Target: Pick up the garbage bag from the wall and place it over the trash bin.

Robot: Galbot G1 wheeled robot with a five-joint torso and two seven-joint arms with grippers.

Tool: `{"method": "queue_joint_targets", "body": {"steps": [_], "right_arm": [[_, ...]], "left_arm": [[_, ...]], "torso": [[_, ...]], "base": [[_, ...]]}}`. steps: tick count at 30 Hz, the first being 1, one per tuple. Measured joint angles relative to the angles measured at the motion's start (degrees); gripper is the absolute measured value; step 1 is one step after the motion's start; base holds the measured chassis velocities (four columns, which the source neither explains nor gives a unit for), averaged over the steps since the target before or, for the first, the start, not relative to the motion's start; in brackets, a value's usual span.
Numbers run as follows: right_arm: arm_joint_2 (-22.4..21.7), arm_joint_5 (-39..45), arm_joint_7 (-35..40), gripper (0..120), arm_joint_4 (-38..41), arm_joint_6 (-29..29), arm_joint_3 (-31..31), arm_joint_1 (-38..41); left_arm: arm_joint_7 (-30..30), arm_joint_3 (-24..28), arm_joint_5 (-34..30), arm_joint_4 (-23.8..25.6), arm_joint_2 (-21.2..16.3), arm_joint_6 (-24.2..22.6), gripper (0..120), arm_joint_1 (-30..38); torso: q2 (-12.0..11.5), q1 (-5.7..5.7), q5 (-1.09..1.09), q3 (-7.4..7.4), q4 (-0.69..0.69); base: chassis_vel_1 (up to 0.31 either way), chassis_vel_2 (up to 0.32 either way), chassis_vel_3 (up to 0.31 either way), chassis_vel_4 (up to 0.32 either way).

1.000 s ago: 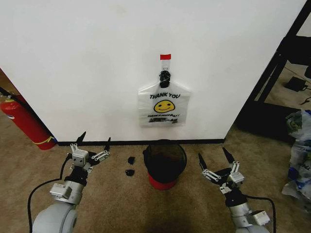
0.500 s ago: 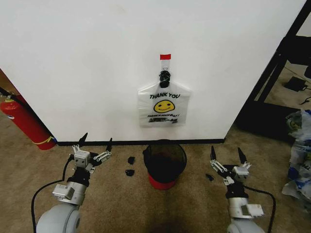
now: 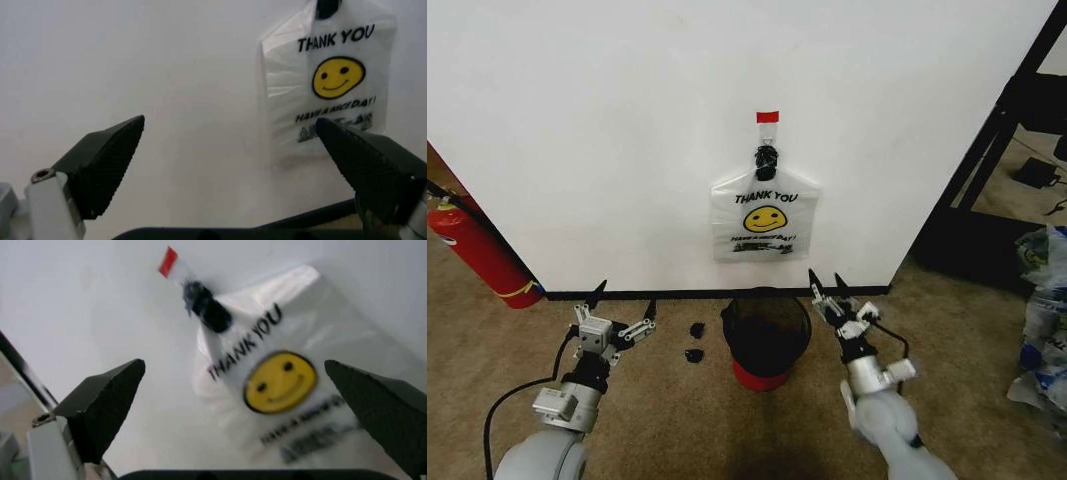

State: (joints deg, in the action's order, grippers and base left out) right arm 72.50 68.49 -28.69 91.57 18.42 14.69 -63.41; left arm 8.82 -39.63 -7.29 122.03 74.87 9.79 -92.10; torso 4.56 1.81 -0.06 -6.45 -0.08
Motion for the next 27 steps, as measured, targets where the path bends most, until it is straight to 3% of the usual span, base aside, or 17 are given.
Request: {"method": "queue_joint_targets", "body": {"steps": [6,10,13,19,27], "right_arm": [[1.2,7.3,1.5,100,-2.3,-1.5,-3.5,6.6],[3.3,9.7,9.4,100,-1.1,-2.0,-6.7,11.1],[5.6,9.8,11.3,100,-3.6,-1.8,-7.6,14.9],[10.4,11.7,8.3,100,-13.6,-2.6,-6.1,23.6],[13.1,13.2,1.7,100,-19.3,-6.0,-5.1,28.1]], "left_arm": [[0.0,-0.5,0.7,0.1,0.5,0.4,100,-0.8],[0.1,-0.5,1.6,0.2,1.3,1.1,100,-1.3],[0.1,-0.5,2.0,0.0,1.8,1.8,100,-1.7],[0.1,-0.7,2.3,-1.0,2.0,2.9,100,-2.5],[0.0,-0.5,2.5,-2.5,2.4,3.3,100,-2.0]], "torso": [[0.0,0.0,0.0,0.0,0.0],[0.0,0.0,0.0,0.0,-0.01],[0.0,0.0,0.01,0.0,-0.01],[0.0,0.0,0.01,0.0,-0.01],[0.0,0.0,0.0,0.0,-0.01]], "base": [[0.0,0.0,0.0,0.0],[0.0,0.0,0.0,0.0],[0.0,0.0,0.0,0.0],[0.0,0.0,0.0,0.0],[0.0,0.0,0.0,0.0]]}}
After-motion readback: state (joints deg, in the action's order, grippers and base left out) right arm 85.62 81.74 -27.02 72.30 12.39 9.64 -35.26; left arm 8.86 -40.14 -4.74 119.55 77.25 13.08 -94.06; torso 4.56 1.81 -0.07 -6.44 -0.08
